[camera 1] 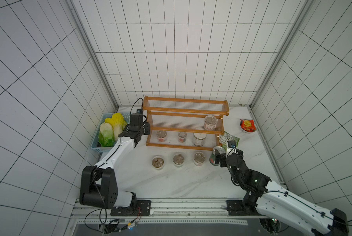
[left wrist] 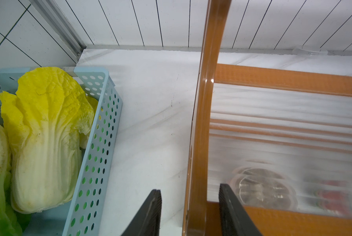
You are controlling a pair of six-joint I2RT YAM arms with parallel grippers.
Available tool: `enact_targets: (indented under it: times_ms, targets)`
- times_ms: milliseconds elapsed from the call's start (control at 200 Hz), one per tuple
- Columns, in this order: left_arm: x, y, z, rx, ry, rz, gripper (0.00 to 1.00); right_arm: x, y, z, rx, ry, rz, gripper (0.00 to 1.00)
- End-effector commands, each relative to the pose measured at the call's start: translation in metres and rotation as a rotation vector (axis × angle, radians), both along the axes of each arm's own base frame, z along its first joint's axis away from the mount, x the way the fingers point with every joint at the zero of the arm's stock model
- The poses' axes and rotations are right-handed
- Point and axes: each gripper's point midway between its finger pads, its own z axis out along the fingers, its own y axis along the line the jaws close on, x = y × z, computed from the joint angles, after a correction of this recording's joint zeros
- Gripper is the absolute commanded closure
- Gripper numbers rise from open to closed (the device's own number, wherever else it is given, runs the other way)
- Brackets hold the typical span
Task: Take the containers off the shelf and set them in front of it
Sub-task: Place the container at the center of the board.
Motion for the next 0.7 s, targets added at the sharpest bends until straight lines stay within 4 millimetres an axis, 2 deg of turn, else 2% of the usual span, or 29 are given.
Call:
enact_targets:
  times_ms: [0,75,160,250,365,545,695]
  targets:
    - [0.012,-0.003,0.012,-0.001,-0.04,-0.025,0.68,-0.002,-0.002,0.017,0.001,-0.015,0.004,0.02]
    - [0.011,-0.005,0.011,-0.007,-0.038,-0.034,0.74,0.0,-0.002,0.026,-0.002,-0.032,0.003,0.01]
    - [0.011,-0.005,0.011,-0.01,-0.037,-0.035,0.84,0.002,0.0,0.034,-0.014,-0.045,0.003,0.01]
    - [0.01,-0.007,0.012,-0.015,-0.037,-0.039,0.88,0.004,0.004,0.043,-0.016,-0.056,0.013,0.01]
    - [0.008,-0.008,0.011,-0.031,-0.027,-0.042,1.0,0.008,0.009,0.054,-0.02,-0.069,0.019,0.01]
    - [0.004,-0.013,0.006,-0.063,-0.008,-0.047,1.0,0.014,0.014,0.07,-0.024,-0.081,0.021,0.01]
    - [-0.003,-0.007,0.007,-0.085,-0.004,0.019,1.0,0.024,0.016,0.073,-0.011,-0.053,0.025,0.01]
